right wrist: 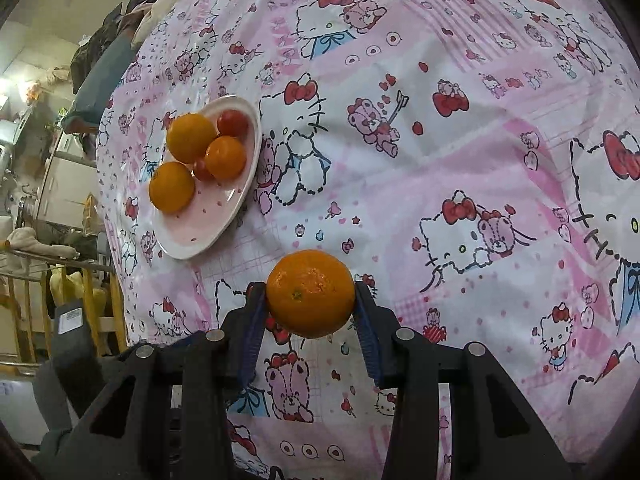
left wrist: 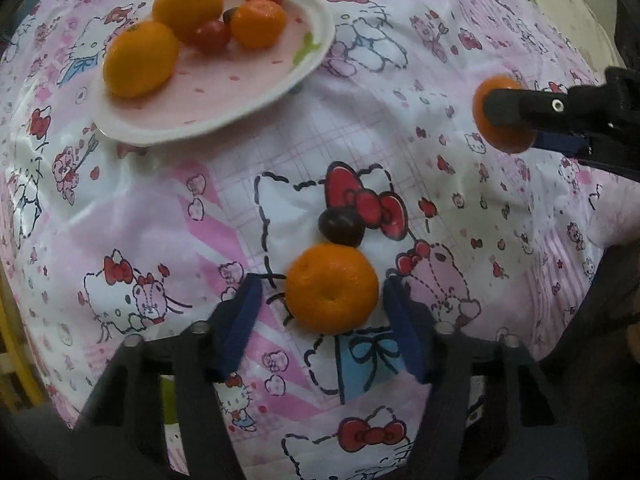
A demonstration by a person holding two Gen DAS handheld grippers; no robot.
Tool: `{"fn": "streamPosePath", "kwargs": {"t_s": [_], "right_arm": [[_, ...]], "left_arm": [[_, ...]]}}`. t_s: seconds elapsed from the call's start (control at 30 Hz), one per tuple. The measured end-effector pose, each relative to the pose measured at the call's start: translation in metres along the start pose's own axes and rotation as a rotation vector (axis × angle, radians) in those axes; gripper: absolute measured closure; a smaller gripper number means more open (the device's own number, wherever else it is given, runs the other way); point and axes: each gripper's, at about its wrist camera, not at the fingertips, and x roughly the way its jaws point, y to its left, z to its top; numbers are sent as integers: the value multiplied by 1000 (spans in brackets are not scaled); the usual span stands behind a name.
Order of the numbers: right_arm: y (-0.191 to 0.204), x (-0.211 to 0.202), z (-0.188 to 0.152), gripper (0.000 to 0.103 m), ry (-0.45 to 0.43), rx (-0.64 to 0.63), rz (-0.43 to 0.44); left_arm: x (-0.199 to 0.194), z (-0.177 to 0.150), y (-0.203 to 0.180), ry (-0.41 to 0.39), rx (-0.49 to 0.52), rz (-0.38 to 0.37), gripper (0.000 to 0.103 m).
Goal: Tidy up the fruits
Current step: 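Carry the tangerine onto the plate and open the right gripper while the left carries its tangerine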
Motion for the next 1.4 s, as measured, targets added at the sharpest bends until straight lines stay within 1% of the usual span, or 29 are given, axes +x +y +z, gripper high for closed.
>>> {"fn": "streamPosePath", "kwargs": {"t_s": [0.03, 0.07, 0.17, 0.3, 0.37, 0.43, 0.5, 0.6, 0.73, 0.8, 0.93, 1.1, 1.2, 1.27, 1.33, 1.4], "right_arm": [[1, 0, -1, 59, 0, 2, 2], [1, 0, -1, 59, 1, 1, 4], [4, -2, -1, 59, -4, -8, 9], [6, -2, -1, 59, -4, -10, 16], [6, 0, -1, 59, -2, -7, 17], [7, 1, -1, 59, 2, -3, 19], [10, 2, 0, 59, 4, -3, 23], [18, 5, 1, 59, 11, -20, 30], [34, 10, 2, 59, 26, -53, 61], [41, 13, 2, 59, 32, -70, 71], [56, 18, 8, 59, 45, -106, 83], [76, 21, 28, 59, 39, -167, 90], [85, 33, 45, 58, 56, -195, 96], [90, 43, 54, 58, 65, -203, 107], [93, 54, 61, 58, 81, -209, 110], [94, 63, 68, 58, 87, -215, 98]], "left_arm": [[0, 1, 1, 4, -8, -18, 56], [1, 2, 1, 8, -14, -34, 62], [-1, 1, 0, 8, -5, -25, 63], [-2, -2, 0, 18, 4, -30, 63], [-3, -1, 2, 22, -8, -37, 63], [-11, -3, 8, 11, -21, -42, 63], [-22, -6, 14, -16, -35, -37, 63], [-35, -7, 27, -60, -75, -11, 63], [-46, -7, 62, -106, -162, 11, 63], [-46, -6, 77, -113, -201, 21, 63], [-51, -5, 101, -119, -266, 9, 63], [-66, 19, 111, -125, -257, 10, 63], [-71, 39, 117, -126, -229, 49, 63], [-73, 50, 124, -127, -232, 61, 63], [-71, 57, 128, -109, -249, 36, 63], [-69, 60, 131, -109, -278, 7, 63]]}}
